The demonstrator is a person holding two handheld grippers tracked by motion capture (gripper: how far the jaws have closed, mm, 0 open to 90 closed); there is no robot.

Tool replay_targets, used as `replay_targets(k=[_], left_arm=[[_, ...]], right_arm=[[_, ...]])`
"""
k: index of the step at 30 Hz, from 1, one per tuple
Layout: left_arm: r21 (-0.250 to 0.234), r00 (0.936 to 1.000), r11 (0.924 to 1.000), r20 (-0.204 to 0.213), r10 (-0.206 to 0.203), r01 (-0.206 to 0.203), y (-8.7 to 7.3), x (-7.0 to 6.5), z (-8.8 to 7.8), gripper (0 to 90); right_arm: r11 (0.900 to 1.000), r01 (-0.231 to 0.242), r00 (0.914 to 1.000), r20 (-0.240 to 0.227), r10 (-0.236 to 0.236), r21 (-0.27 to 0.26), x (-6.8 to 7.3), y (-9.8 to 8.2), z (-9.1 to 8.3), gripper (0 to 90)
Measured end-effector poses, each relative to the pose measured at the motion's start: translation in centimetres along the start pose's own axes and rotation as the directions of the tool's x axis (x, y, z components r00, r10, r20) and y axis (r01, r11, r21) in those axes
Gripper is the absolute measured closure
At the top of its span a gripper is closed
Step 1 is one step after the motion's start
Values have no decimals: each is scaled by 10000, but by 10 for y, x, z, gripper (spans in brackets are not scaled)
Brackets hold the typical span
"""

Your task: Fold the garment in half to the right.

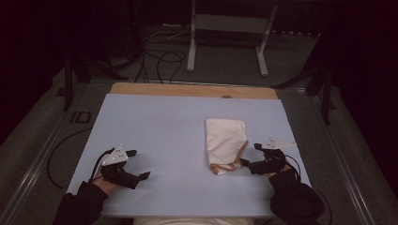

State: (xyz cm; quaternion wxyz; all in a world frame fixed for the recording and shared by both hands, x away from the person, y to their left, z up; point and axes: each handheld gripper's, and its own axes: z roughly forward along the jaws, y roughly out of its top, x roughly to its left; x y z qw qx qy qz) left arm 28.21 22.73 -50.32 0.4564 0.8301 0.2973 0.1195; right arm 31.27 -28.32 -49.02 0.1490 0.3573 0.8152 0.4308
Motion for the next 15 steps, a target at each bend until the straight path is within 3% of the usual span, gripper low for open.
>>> replay_targets(k=[2,15], left_arm=[[34,10000,10000,4,41,-41,-1,-1,-1,1],[55,9999,9999,-109,-108,109,-10,-2,-12,0]], right_arm=[[9998,11,10000,35,-11,216,1,-5,0,92],[9981,-455,9981,434,437,419,8,-31,-9,92]])
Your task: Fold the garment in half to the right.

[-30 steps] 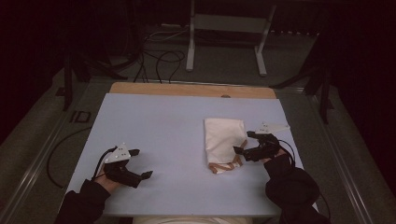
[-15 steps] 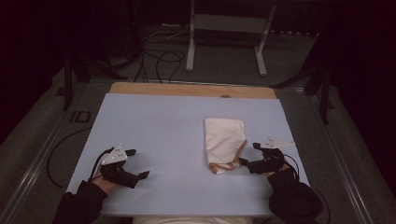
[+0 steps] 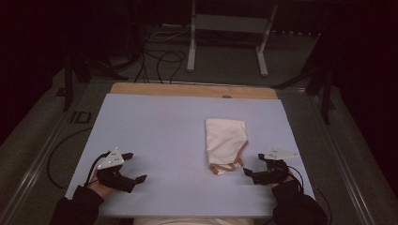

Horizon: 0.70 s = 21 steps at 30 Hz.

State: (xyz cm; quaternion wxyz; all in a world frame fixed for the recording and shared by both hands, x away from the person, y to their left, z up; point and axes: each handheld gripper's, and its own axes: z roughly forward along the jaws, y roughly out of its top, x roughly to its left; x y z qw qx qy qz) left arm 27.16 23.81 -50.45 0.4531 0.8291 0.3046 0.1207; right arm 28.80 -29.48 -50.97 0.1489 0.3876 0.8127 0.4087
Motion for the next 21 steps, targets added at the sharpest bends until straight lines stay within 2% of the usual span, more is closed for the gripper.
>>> replay_targets(k=[7,11,15,21], left_arm=[[-52,9998,9998,-135,-167,166,-2,3,-2,1],[-12,9998,9998,-94,-184,184,-3,4,0,1],[-8,9998,9998,-114,-192,192,-3,4,0,1],[-76,9997,9997,-67,-246,245,-3,4,0,1]], right_arm=[[9992,-394,9984,419,389,99,-2,-10,-9,88],[9998,-179,9963,847,175,34,-2,-9,-7,89],[9998,-92,9943,1063,112,-192,-3,-7,-7,89],[9998,160,9951,979,-148,-115,0,-6,-4,89]])
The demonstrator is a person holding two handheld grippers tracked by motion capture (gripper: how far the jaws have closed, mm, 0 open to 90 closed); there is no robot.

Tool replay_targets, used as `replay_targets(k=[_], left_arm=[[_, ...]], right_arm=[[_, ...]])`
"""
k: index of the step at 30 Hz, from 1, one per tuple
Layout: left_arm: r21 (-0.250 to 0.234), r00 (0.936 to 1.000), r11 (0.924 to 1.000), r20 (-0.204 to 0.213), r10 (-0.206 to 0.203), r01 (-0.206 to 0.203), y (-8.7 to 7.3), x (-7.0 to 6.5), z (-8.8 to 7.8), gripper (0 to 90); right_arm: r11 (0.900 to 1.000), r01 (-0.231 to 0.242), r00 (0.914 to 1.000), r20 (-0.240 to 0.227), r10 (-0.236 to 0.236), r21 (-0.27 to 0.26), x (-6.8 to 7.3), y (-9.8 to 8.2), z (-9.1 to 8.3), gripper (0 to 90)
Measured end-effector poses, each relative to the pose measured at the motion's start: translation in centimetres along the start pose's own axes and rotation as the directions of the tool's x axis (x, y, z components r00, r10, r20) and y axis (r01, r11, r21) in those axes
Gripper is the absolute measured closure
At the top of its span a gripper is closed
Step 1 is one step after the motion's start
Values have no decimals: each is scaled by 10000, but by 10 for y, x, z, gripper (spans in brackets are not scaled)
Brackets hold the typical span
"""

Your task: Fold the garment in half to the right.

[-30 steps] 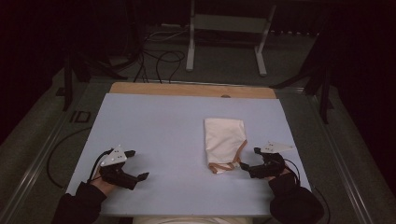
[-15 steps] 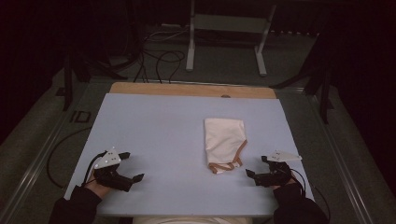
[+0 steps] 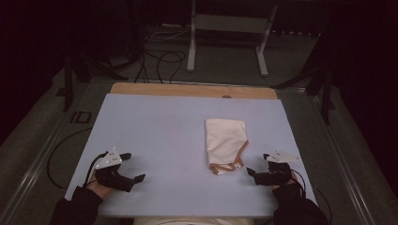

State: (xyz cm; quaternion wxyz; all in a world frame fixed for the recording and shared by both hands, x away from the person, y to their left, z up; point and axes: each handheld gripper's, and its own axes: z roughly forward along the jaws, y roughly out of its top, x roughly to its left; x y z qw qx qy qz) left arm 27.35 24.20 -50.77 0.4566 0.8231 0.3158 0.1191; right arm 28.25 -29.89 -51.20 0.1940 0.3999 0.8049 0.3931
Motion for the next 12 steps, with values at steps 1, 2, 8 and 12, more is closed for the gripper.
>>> replay_targets(k=[1,2,8,12], left_arm=[[8,10000,10000,1,-1,1,0,0,0,1],[-11,10000,10000,-2,-10,10,0,0,0,1],[-64,10000,10000,-44,4,-5,0,0,-1,1],[-73,10000,10000,-54,15,-15,1,0,-1,1]], right_arm=[[10000,1,10000,-18,-1,19,0,0,0,89],[10000,7,10000,-22,-7,2,0,0,0,89],[9999,24,10000,-65,-23,103,1,0,1,89],[9996,134,9999,13,-134,240,2,1,1,89]])
